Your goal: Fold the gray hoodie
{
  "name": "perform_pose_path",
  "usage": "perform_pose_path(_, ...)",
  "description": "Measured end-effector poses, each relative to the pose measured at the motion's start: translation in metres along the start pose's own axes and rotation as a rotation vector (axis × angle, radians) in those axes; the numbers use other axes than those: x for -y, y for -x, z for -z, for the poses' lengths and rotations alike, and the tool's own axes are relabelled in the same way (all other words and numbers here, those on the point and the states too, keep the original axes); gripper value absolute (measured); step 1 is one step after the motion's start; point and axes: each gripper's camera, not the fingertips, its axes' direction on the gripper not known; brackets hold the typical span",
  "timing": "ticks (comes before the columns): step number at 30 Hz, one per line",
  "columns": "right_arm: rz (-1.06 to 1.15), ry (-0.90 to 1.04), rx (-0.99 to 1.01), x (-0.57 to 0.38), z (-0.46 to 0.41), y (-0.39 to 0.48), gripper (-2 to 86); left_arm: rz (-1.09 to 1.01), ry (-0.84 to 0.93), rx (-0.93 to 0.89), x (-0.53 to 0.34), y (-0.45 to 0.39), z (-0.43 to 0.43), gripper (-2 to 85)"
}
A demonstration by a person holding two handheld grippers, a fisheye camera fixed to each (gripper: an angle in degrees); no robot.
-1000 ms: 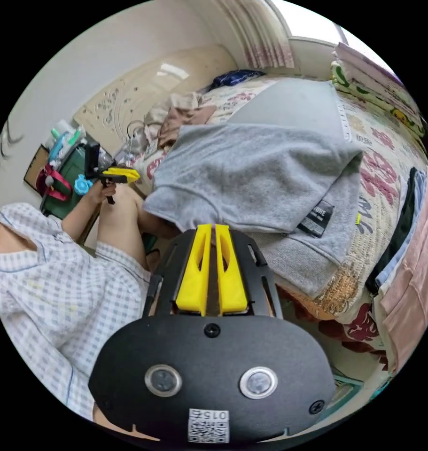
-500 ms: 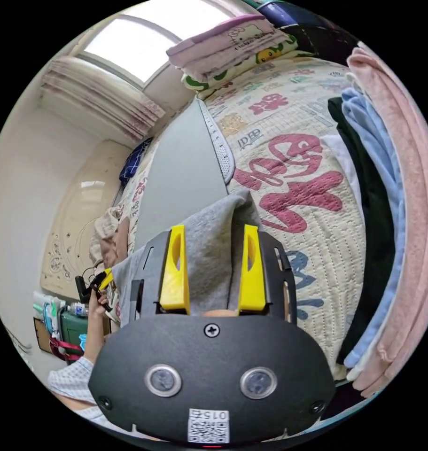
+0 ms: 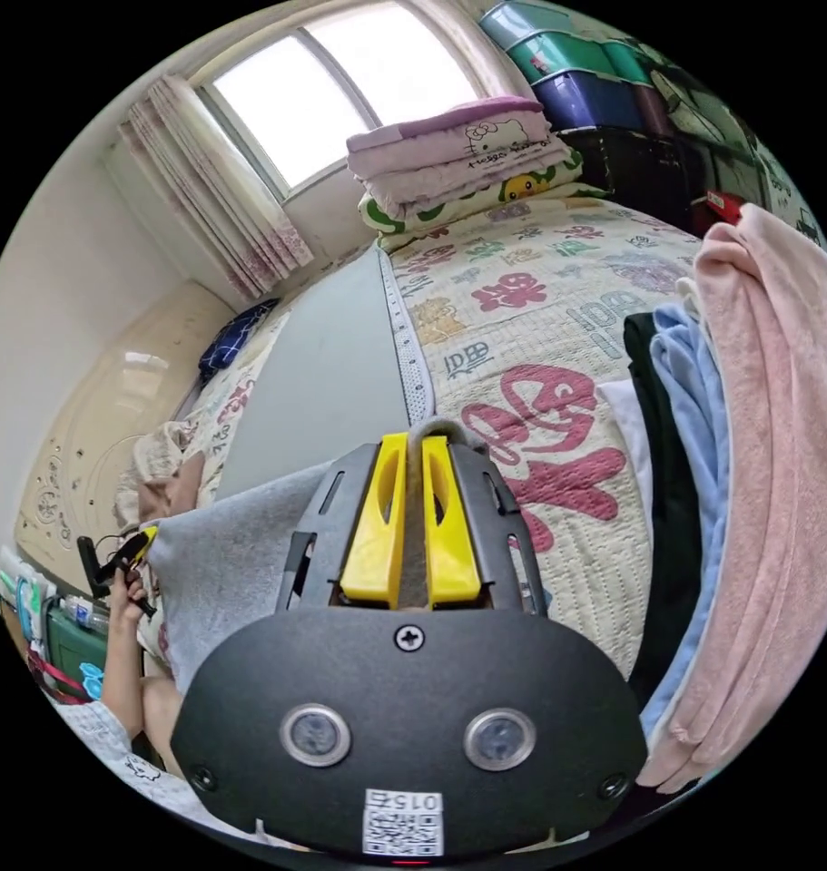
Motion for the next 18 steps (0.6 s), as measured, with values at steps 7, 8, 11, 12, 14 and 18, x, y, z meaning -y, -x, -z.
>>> perform_pose_path(7,-0.048,-0.117,-0.165,-0.081,0.021,0.025,4.0,0.173,0.048,-0.082,-0.001,0.039,-0.027,5.1)
perform_pose_path(8,0.034,-0.164,-0.169,-0.099,0.037,0.05,3.9,0.176,0.058,-0.091,0.0,0.042,-0.028,5.8)
perform_pose_path(11,0.349,-0.235,-0.091,-0.16,0.066,0.148,4.5,0.168,0.08,-0.035,0.003,0.047,-0.03,7.4)
perform_pose_path(12,0.427,-0.238,-0.062,-0.174,0.068,0.172,4.9,0.171,0.077,-0.023,0.003,0.048,-0.028,7.5)
perform_pose_path(14,0.716,-0.152,0.094,-0.229,0.068,0.273,6.5,0.189,0.066,-0.048,0.004,0.054,-0.022,8.0)
perform_pose_path(18,0.956,0.115,0.382,-0.326,0.044,0.414,7.8,0.195,0.093,-0.069,0.007,0.062,-0.023,8.6)
